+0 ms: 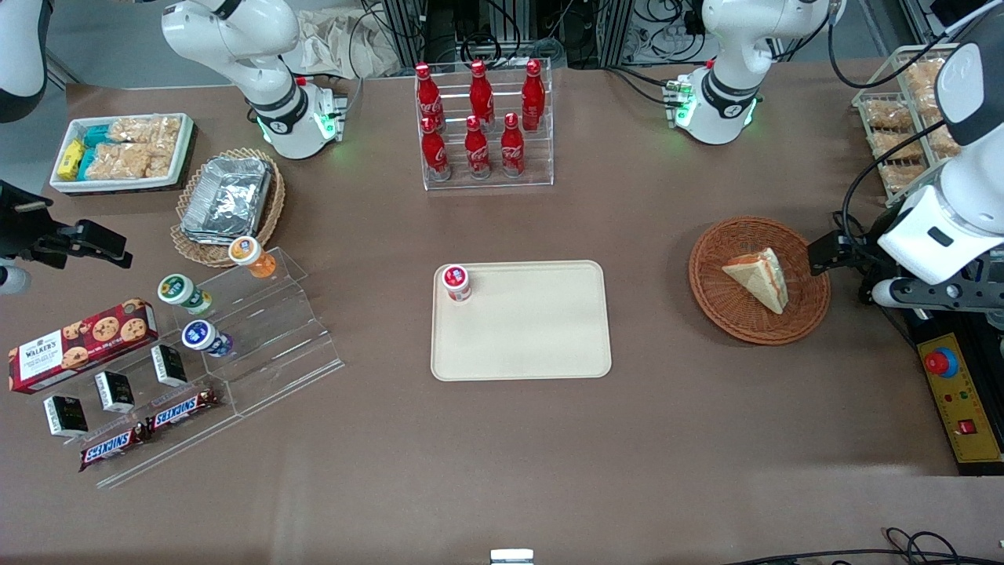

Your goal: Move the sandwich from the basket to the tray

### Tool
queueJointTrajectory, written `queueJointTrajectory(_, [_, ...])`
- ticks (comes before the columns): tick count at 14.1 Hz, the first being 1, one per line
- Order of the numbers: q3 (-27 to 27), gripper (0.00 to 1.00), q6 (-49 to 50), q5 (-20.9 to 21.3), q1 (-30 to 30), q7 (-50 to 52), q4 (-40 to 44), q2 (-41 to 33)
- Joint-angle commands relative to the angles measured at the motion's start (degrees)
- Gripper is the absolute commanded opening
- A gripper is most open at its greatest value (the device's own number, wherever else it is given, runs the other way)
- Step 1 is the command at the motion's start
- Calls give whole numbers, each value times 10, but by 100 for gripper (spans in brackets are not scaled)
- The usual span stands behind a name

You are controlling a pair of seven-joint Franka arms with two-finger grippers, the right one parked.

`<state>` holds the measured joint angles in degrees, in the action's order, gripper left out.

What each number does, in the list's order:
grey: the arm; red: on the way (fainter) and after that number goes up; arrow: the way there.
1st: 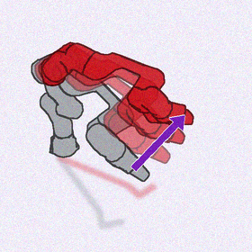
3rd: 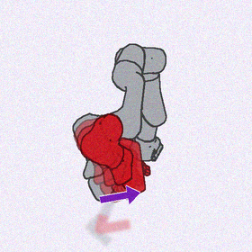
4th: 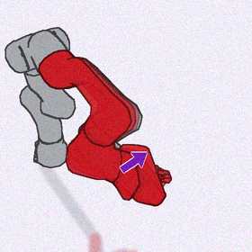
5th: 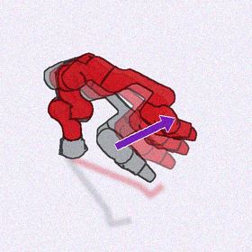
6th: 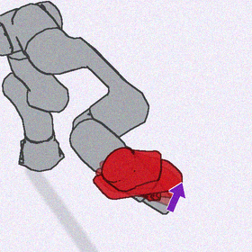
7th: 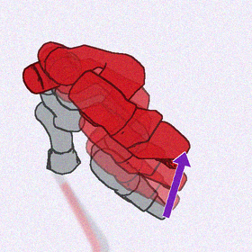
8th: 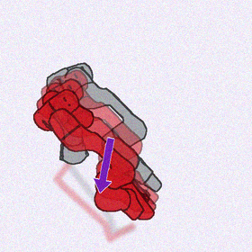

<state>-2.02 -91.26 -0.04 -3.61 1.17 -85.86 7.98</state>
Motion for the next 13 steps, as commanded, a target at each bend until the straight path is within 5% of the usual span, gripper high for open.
queueJointTrajectory(1, [1, 100, 13, 9, -3, -1, 12, 1])
queueJointTrajectory(13, [0, 100, 89, 4, -3, 43, -7, -17])
